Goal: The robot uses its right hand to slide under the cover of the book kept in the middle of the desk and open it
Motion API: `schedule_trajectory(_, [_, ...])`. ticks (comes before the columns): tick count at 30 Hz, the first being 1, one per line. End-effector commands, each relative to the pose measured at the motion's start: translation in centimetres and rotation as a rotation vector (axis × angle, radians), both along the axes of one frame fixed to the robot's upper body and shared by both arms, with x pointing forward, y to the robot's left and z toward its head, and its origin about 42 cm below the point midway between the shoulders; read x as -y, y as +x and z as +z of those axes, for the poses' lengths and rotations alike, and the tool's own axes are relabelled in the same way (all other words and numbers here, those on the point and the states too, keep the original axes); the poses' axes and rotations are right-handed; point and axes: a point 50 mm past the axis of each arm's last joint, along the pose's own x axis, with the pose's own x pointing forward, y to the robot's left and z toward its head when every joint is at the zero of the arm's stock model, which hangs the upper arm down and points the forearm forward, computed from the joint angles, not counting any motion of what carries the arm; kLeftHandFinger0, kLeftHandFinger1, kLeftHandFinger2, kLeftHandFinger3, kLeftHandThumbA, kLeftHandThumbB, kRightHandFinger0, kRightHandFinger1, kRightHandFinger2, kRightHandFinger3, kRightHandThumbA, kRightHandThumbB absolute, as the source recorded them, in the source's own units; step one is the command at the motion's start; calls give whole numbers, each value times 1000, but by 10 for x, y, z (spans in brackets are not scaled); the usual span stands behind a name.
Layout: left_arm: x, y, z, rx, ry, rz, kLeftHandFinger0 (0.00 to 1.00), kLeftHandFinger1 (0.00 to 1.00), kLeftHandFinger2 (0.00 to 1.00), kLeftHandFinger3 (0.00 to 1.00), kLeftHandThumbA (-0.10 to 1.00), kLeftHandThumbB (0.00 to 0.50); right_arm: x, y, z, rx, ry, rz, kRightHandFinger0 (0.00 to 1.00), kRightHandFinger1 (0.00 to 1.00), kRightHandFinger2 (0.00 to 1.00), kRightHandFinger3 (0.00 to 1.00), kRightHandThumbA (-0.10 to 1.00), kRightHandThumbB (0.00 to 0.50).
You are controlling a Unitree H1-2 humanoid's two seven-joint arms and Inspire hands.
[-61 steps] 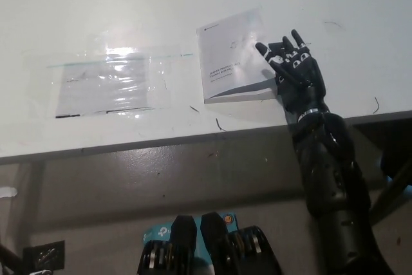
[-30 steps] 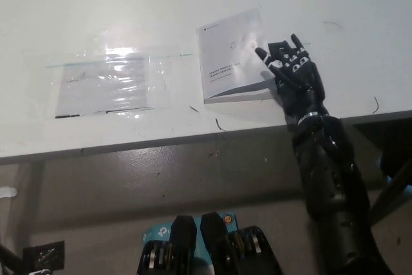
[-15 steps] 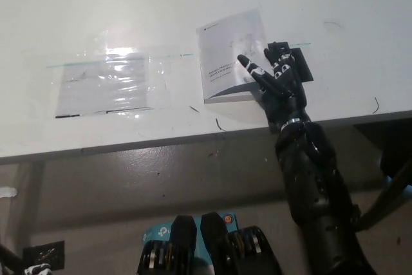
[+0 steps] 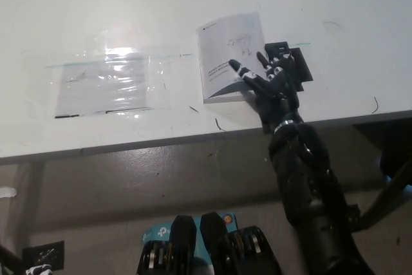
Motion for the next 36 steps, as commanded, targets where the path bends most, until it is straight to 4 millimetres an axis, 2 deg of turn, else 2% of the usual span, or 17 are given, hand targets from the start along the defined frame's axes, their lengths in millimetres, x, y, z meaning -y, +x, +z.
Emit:
schedule_trajectory(1, [-10, -2, 6, 2, 31, 3, 845, 811, 841, 858, 778, 182, -23, 14, 61, 237, -146, 88, 963, 1000, 1000, 1000, 1000, 284])
schedule_trajectory(5, [-11, -3, 4, -2, 35, -1, 830, 801, 833, 854, 773, 186, -32, 18, 83, 336, -364, 160, 851, 1000, 1000, 1000, 1000, 299])
schedule_trajectory(6, [-11, -4, 4, -5, 37, -3, 828, 800, 832, 853, 774, 186, -32, 17, 82, 340, -376, 163, 846, 1000, 1000, 1000, 1000, 299])
schedule_trajectory(7, [-11, -4, 2, -6, 32, 3, 810, 787, 822, 844, 768, 185, -36, 20, 97, 405, -481, 198, 862, 1000, 1000, 1000, 1000, 286])
schedule_trajectory(8, [-12, -4, 1, -8, 25, 2, 813, 788, 819, 833, 761, 184, -37, 21, 107, 434, -545, 205, 848, 1000, 1000, 1000, 1000, 310])
schedule_trajectory(10, [-13, -4, 1, -9, 29, 1, 808, 783, 813, 829, 759, 194, -38, 22, 117, 482, -599, 210, 838, 1000, 1000, 1000, 1000, 304])
schedule_trajectory(12, [-13, -3, 0, -12, 26, 8, 805, 773, 796, 816, 750, 201, -40, 24, 128, 502, -618, 214, 845, 1000, 1000, 1000, 1000, 323])
schedule_trajectory(16, [-14, -1, 1, -9, 23, 17, 804, 759, 784, 800, 730, 210, -42, 25, 134, 544, -701, 223, 835, 1000, 1000, 1000, 1000, 342])
schedule_trajectory(17, [-15, 1, 3, -9, 27, 16, 786, 745, 768, 788, 724, 213, -41, 25, 132, 546, -716, 222, 828, 1000, 1000, 1000, 1000, 329])
schedule_trajectory(21, [-17, 8, 6, 1, 39, 5, 796, 750, 770, 793, 731, 222, -43, 24, 114, 563, -809, 247, 783, 1000, 1000, 999, 1000, 343])
schedule_trajectory(24, [-17, 14, 10, 11, 45, 2, 772, 724, 749, 769, 726, 226, -47, 24, 89, 507, -810, 272, 810, 1000, 1000, 969, 1000, 349])
schedule_trajectory(25, [-17, 15, 11, 16, 42, -8, 793, 737, 757, 775, 730, 217, -47, 24, 83, 501, -819, 273, 827, 1000, 1000, 983, 1000, 301])
schedule_trajectory(27, [-17, 17, 13, 13, 37, -11, 833, 757, 776, 788, 737, 220, -49, 24, 69, 480, -810, 274, 836, 1000, 1000, 993, 1000, 272])
schedule_trajectory(31, [-17, 23, 17, 17, 52, -25, 827, 751, 774, 794, 750, 223, -51, 24, 52, 440, -794, 272, 823, 996, 996, 976, 1000, 305])
schedule_trajectory(33, [-15, 27, 19, 21, 59, -29, 811, 740, 767, 797, 767, 224, -50, 23, 44, 407, -773, 276, 857, 1000, 1000, 991, 1000, 287])
schedule_trajectory(34, [-15, 29, 21, 23, 57, -33, 807, 739, 769, 803, 772, 213, -51, 22, 35, 397, -767, 275, 859, 1000, 1000, 993, 1000, 255])
schedule_trajectory(36, [-17, 31, 21, 29, 59, -37, 809, 739, 772, 812, 774, 214, -52, 21, 28, 390, -758, 275, 824, 1000, 1000, 984, 1000, 268])
